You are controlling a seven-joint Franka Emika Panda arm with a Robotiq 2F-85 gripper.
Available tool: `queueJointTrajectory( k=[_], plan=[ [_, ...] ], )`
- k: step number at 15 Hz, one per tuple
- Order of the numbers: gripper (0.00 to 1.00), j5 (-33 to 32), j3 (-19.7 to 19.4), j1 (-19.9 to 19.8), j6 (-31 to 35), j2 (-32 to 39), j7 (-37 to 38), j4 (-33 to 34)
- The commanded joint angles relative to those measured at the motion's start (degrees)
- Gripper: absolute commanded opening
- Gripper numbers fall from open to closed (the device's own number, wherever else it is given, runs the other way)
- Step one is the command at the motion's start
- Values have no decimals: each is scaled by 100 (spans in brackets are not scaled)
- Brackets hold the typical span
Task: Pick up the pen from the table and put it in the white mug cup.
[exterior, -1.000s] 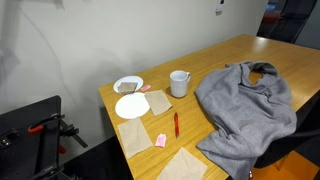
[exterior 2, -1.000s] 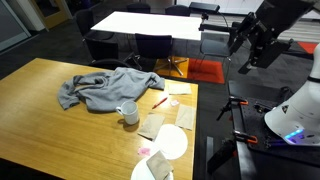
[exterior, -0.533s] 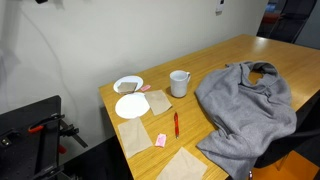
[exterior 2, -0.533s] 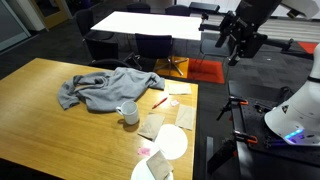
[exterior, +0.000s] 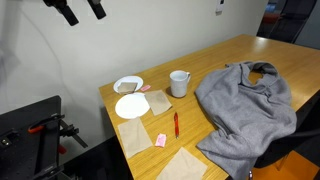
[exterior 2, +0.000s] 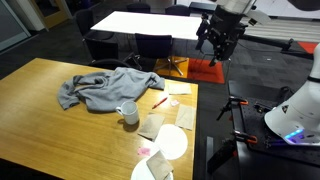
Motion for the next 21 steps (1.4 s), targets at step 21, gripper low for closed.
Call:
queueJointTrajectory(
  k=[21],
  plan=[
    [100,123,5,-552,881,2295,-1525,1110]
  ],
)
